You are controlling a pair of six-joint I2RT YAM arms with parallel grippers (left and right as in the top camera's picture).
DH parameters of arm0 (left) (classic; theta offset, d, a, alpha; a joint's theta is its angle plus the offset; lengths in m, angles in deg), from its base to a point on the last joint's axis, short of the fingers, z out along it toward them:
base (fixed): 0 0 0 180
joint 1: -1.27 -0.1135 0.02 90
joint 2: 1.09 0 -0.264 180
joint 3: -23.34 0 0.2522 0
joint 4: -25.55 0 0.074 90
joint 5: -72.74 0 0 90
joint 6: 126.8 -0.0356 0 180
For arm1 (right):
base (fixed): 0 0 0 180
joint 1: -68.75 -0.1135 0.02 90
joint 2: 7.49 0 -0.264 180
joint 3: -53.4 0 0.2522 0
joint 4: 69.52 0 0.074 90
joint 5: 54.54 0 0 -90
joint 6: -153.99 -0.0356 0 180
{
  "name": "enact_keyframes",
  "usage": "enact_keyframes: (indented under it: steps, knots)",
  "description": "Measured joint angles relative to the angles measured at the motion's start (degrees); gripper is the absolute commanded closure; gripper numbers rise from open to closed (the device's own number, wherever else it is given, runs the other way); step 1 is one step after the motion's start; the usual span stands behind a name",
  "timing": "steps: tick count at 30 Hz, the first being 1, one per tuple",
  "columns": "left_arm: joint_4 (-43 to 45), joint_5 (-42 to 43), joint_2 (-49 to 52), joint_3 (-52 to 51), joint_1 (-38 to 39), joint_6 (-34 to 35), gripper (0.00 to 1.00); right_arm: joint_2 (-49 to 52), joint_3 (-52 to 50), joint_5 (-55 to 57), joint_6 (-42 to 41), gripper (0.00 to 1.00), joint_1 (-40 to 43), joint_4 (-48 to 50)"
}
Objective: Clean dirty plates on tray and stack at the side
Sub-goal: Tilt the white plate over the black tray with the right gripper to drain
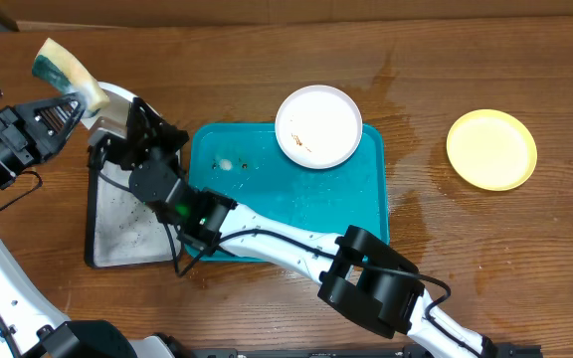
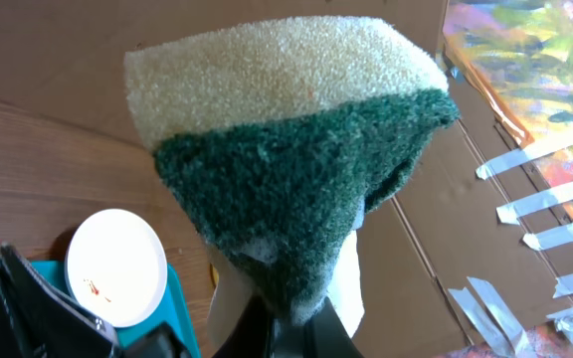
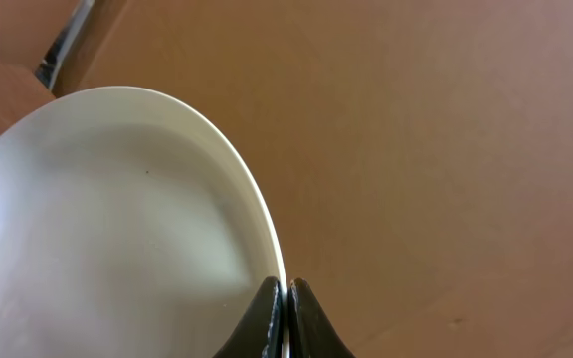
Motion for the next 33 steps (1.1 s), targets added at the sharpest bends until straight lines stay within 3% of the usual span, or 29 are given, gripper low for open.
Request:
enact_keyframes:
  steps: [6,12,25,33]
  knots:
    - [0.0,0.0,0.0,0.0,0.0,0.0,0.96,0.0,0.0,3.1,2.1,0.96,-1.6,2.2]
    - [0.0,0.0,0.0,0.0,0.0,0.0,0.96,0.0,0.1,6.1,0.2,0.96,-2.5,-3.7]
    - [0.0,0.0,0.0,0.0,0.0,0.0,0.96,0.0,0.4,6.0,-19.9,0.96,-1.3,-21.2]
    - [0.0,0.0,0.0,0.0,0.0,0.0,0.96,-3.4,0.4,-9.0,-40.3,0.96,5.3,-37.8]
